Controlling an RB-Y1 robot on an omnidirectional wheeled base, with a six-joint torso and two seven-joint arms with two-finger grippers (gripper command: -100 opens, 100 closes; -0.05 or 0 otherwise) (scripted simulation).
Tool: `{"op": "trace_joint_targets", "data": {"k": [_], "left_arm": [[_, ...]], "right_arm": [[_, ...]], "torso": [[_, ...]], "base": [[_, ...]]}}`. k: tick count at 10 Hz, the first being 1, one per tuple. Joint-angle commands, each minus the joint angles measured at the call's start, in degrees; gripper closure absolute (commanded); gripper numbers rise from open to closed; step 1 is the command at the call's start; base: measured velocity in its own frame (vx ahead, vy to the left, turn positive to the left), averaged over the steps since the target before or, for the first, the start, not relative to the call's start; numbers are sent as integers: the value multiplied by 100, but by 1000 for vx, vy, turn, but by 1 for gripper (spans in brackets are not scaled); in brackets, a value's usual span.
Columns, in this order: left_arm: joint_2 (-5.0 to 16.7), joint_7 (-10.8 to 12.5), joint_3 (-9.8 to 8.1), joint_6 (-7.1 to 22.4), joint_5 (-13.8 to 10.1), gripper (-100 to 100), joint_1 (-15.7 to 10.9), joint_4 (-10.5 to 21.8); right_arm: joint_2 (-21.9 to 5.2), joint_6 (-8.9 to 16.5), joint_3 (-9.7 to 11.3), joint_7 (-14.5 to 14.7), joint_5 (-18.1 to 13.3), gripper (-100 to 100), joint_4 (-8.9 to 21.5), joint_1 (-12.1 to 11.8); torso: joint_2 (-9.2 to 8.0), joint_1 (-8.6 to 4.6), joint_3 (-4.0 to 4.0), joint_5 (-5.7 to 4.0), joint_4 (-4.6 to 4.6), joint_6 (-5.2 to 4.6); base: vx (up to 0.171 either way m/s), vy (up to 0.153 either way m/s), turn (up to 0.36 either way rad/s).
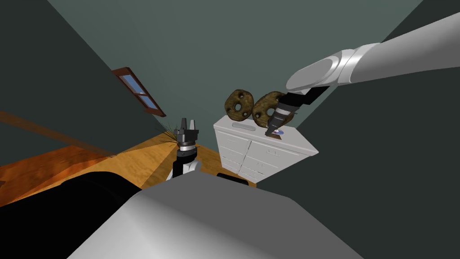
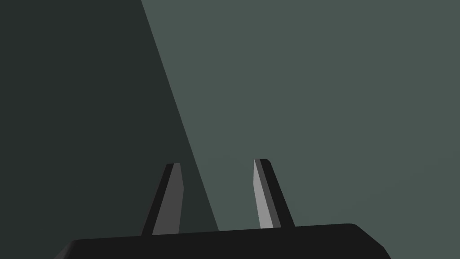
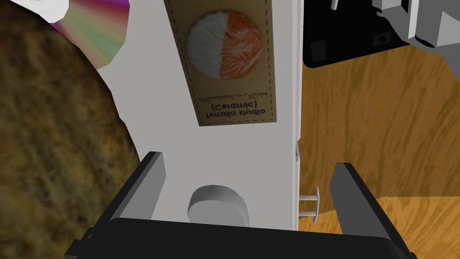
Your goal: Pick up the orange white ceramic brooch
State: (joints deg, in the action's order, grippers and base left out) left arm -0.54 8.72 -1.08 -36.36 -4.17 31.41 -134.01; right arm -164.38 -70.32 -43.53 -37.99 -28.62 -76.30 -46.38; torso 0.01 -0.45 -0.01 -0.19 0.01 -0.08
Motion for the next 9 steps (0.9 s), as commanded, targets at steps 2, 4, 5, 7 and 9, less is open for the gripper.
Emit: {"op": "trace_joint_targets", "data": {"k": [2, 4, 5, 7, 9], "left_arm": [[0, 0, 0, 0, 0, 0, 0, 0], [0, 0, 0, 0, 0, 0, 0, 0], [-1, 0, 1, 0, 0, 0, 0, 0], [-1, 0, 1, 0, 0, 0, 0, 0], [-1, 0, 1, 0, 0, 0, 0, 0]], "right_arm": [[-422, -213, -99, 3, -200, -100, 146, -174], [-455, -224, -108, 16, -213, -100, 178, -206], [-467, -237, -111, 15, -219, 0, 184, -212], [-480, 15, -121, 8, -329, -100, 124, -450], [-504, 7, -131, 6, -328, -100, 149, -473]], "torso": [[2, -6, -1, -2, 1, -1], [4, 4, -3, 0, 1, -1], [1, 23, 0, 4, -1, -2], [-4, 47, 2, 10, -1, 0], [-8, 55, 5, 13, -3, 0]], "base": [[12, -136, 29], [10, -72, 11], [1, -8, -1], [-13, 17, 18], [-11, 17, 4]]}}
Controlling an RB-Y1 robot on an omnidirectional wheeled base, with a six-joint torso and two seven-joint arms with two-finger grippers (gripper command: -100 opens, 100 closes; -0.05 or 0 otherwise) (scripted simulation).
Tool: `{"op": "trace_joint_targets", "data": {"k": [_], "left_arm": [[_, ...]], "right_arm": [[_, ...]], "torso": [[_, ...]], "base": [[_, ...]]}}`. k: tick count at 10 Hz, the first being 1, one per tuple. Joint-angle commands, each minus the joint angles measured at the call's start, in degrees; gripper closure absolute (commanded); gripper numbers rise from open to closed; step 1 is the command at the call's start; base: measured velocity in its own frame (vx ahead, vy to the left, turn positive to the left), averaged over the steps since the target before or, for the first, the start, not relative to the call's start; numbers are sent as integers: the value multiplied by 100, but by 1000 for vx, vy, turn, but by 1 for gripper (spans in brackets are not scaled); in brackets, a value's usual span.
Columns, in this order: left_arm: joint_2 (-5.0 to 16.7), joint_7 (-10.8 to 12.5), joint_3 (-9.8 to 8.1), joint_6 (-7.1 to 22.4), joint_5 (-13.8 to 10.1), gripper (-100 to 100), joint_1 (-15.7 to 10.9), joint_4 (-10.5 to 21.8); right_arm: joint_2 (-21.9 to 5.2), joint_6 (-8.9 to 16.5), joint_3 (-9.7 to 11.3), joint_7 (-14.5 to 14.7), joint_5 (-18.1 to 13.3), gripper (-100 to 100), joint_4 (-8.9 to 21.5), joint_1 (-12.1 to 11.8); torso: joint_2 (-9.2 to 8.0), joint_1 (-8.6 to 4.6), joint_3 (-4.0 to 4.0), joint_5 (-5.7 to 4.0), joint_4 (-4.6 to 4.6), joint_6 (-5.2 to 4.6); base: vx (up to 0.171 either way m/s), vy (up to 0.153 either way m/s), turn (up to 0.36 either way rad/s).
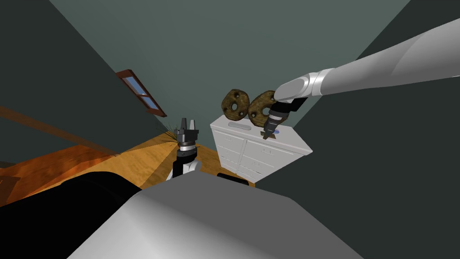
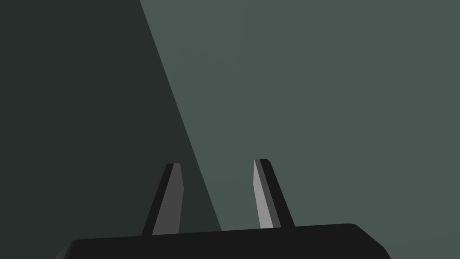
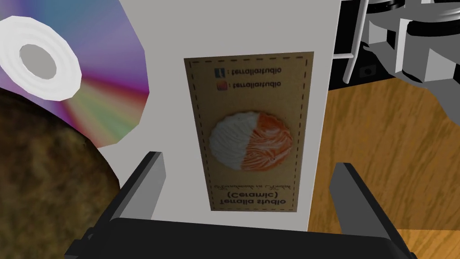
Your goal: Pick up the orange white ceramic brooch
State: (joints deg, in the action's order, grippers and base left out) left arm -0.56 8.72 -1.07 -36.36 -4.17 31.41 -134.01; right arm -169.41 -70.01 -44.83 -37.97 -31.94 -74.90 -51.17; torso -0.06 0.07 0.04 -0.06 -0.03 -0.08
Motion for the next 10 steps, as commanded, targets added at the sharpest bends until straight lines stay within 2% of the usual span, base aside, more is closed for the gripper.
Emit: {"op": "trace_joint_targets", "data": {"k": [1, 5, 6, 7, 8, 9, 10], "left_arm": [[0, 0, 0, 0, 0, 0, 0, 0], [0, 0, 0, 0, 0, 0, 0, 0], [0, 0, 0, 0, 0, 0, 0, 0], [0, 0, 0, 0, 0, 0, 0, 0], [0, 0, 0, 0, 0, 0, 0, 0], [0, 0, 0, 0, 0, 0, 0, 0], [0, 0, 0, 0, 0, 0, 0, 0]], "right_arm": [[0, 0, 0, 0, 0, 100, 0, 0], [-2, -2, -2, 4, 0, 100, 0, 2], [-1, -2, -1, 3, 0, 0, 0, 1], [33, -172, 16, 11, 72, 100, 22, 178], [39, -266, 20, 13, 114, 100, 44, 267], [35, -193, 16, 19, 84, 100, 38, 200], [36, -218, 15, 21, 90, 0, 49, 211]], "torso": [[0, 0, 0, 0, 0, 0], [2, -5, -2, -2, 1, -2], [2, -5, -2, -2, 1, -1], [2, -5, -1, -2, 1, -1], [3, -10, 0, -1, -3, -4], [4, -13, -1, -2, -2, -3], [4, -11, -3, -4, 2, -2]], "base": [[0, 0, 0], [0, 0, 0], [0, 0, 0], [16, -15, -19], [23, -28, -22], [10, -13, -2], [0, 0, 0]]}}
